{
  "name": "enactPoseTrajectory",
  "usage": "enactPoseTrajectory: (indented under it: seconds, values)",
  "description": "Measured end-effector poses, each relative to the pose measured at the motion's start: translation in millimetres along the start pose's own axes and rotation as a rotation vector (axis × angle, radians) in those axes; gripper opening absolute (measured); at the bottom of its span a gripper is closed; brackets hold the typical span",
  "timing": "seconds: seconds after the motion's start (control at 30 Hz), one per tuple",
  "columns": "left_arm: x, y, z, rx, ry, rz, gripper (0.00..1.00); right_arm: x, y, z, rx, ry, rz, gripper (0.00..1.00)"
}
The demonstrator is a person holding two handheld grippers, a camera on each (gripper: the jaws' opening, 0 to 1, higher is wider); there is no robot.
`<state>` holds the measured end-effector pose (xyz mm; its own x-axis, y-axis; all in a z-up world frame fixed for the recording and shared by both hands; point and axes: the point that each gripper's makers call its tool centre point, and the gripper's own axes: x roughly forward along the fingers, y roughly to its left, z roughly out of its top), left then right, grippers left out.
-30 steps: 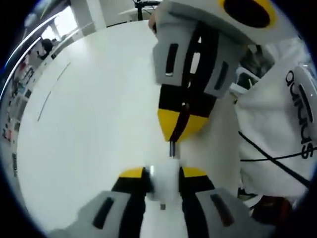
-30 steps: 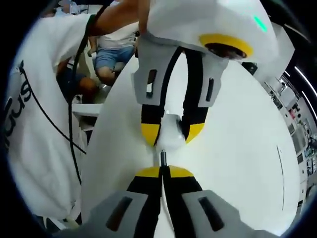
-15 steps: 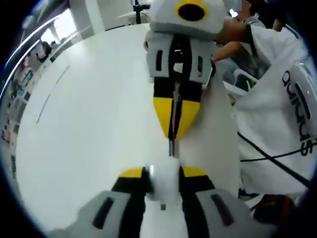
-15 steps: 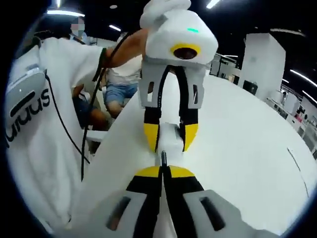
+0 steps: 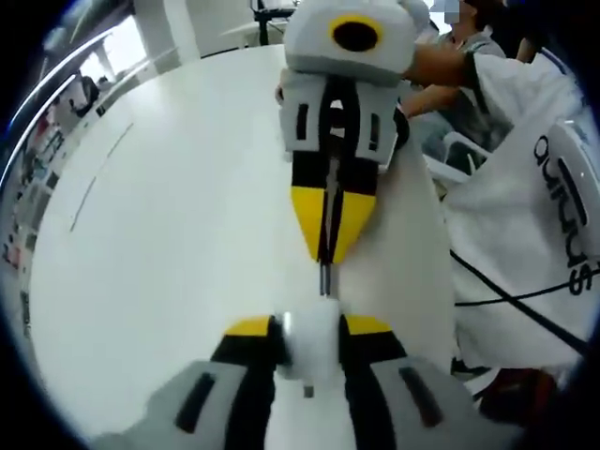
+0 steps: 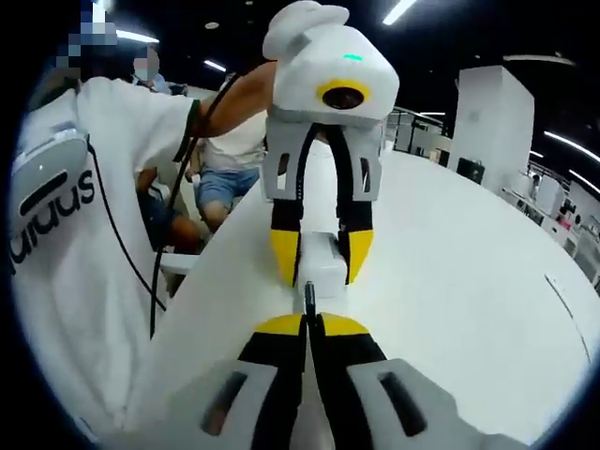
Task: Plug the desk Type‑C cable into the charger adapter.
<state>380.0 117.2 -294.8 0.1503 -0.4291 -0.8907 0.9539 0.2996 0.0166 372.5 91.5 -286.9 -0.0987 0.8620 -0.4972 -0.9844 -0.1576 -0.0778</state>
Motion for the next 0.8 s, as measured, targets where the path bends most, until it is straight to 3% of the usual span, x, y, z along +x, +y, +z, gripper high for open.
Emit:
enactPoseTrajectory:
  seconds: [0.47,0.8]
  values:
    - [1.1,-3.0,0.0,0.0,0.0,-0.014,0.24,-1.6,-1.8,4.4,0.057,0.023,0.001,0.0]
    - [1.5,-2.5,1.9,-0.039,-0.035,-0.016,0.23,1.5,1.4,3.0,0.096,0.032,0.001,0.0]
